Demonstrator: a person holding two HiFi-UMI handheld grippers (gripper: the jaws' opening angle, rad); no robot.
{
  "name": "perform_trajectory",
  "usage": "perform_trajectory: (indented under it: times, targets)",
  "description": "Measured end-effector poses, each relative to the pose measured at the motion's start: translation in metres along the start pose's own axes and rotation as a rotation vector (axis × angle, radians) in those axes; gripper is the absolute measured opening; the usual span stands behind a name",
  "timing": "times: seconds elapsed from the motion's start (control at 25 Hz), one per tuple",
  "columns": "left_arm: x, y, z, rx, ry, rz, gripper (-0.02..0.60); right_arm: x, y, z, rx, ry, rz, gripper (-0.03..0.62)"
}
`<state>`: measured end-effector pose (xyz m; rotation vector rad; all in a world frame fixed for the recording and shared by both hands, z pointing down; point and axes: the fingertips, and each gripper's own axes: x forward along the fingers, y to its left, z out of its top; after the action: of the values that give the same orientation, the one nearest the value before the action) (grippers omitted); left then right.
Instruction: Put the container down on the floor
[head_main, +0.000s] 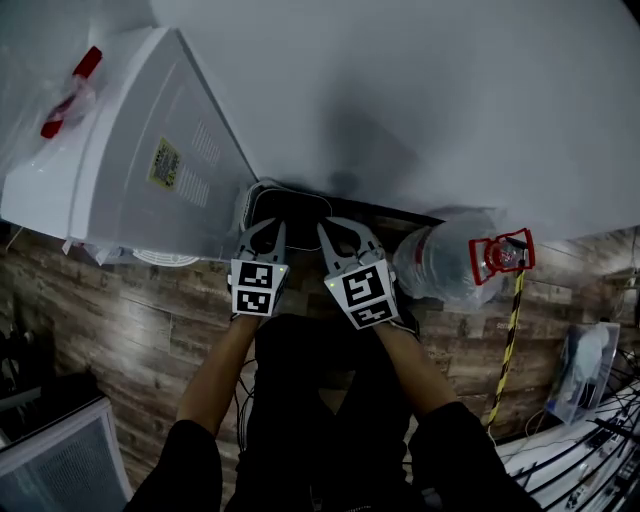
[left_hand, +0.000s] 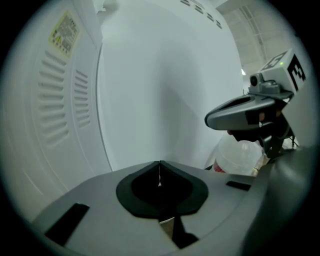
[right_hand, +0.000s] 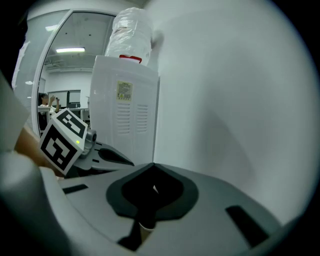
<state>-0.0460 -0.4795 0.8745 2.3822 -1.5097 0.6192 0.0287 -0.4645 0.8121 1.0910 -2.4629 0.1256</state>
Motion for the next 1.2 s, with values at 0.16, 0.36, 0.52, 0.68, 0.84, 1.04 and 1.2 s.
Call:
perform_trajectory:
  times: [0.16, 0.36, 0.52, 0.68, 0.84, 1.04, 1.2]
  targets:
    - [-0.040, -0.005, 0.049, -0.012, 0.032, -0.006, 0.015, -0.041, -0.006, 0.048, 0.027, 0.029, -0.019, 0.011]
    - [-0.096, -0.018, 0.127, -0.010, 0.036, -0.027, 0.015, -0.094, -0.002, 0.120, 0.042, 0.052, -0.036, 0.009]
    - [-0.146, -0.022, 0.189, -0.018, 0.029, -0.043, 0.015, -0.136, 0.008, 0.187, 0.085, 0.049, -0.049, 0.009]
    - [-0.200, -0.025, 0.250, -0.023, 0.008, -0.048, 0.015, -0.179, 0.021, 0.249, 0.136, 0.032, -0.076, 0.009]
    - [-0.243, -0.028, 0.300, -0.044, -0.022, -0.050, 0.015, -0.214, 0.033, 0.298, 0.146, 0.011, -0.106, 0.011]
    - [-0.287, -0.033, 0.349, -0.031, -0.083, -0.055, 0.015, -0.252, 0.045, 0.357, 0.155, -0.039, -0.134, 0.009]
    - [-0.324, -0.036, 0.368, -0.055, -0.117, -0.050, 0.015, -0.283, 0.057, 0.389, 0.185, -0.103, -0.154, 0.011]
